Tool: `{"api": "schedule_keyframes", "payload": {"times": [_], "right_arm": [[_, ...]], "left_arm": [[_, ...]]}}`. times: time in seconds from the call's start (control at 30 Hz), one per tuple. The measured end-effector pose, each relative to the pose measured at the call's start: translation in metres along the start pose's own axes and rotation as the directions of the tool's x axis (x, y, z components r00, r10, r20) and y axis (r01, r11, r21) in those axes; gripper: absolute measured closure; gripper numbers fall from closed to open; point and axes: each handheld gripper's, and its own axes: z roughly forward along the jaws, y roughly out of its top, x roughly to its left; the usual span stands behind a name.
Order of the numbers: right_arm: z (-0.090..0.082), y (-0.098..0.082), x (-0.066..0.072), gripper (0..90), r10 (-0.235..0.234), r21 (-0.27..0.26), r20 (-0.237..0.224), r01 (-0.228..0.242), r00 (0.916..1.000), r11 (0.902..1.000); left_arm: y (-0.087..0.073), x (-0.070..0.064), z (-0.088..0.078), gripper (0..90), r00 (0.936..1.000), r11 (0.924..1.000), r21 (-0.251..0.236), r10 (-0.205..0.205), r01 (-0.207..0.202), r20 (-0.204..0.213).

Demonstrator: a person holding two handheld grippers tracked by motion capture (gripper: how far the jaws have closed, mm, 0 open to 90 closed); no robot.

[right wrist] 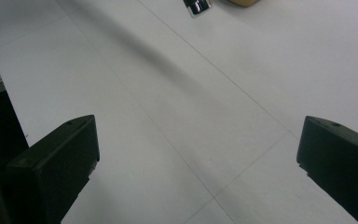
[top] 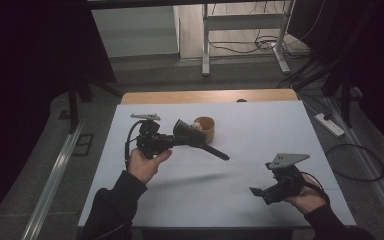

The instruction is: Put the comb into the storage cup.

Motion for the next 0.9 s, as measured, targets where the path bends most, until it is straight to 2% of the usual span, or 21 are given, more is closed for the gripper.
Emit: {"api": "schedule_keyframes", "payload": {"times": [0.5,0.7,0.9], "right_arm": [[-0.016,-0.02,-0.009,0.0,0.063,0.002,0.073,-0.064,0.9953,0.998],[-0.023,-0.031,-0.013,0.0,0.084,0.017,0.115,-0.087,0.9899,0.9961],[-0.031,-0.039,-0.016,0.0,0.123,0.026,0.146,-0.128,0.9815,0.9914]], "left_arm": [[0.017,0.009,-0.01,82.5,0.9994,0.9997,-0.02,-0.015,0.014,-0.03],[0.025,0.013,-0.014,82.5,0.9991,0.9993,-0.032,-0.023,0.022,-0.037],[0.031,0.018,-0.015,82.5,0.9983,0.9988,-0.036,-0.035,0.034,-0.047]]}}
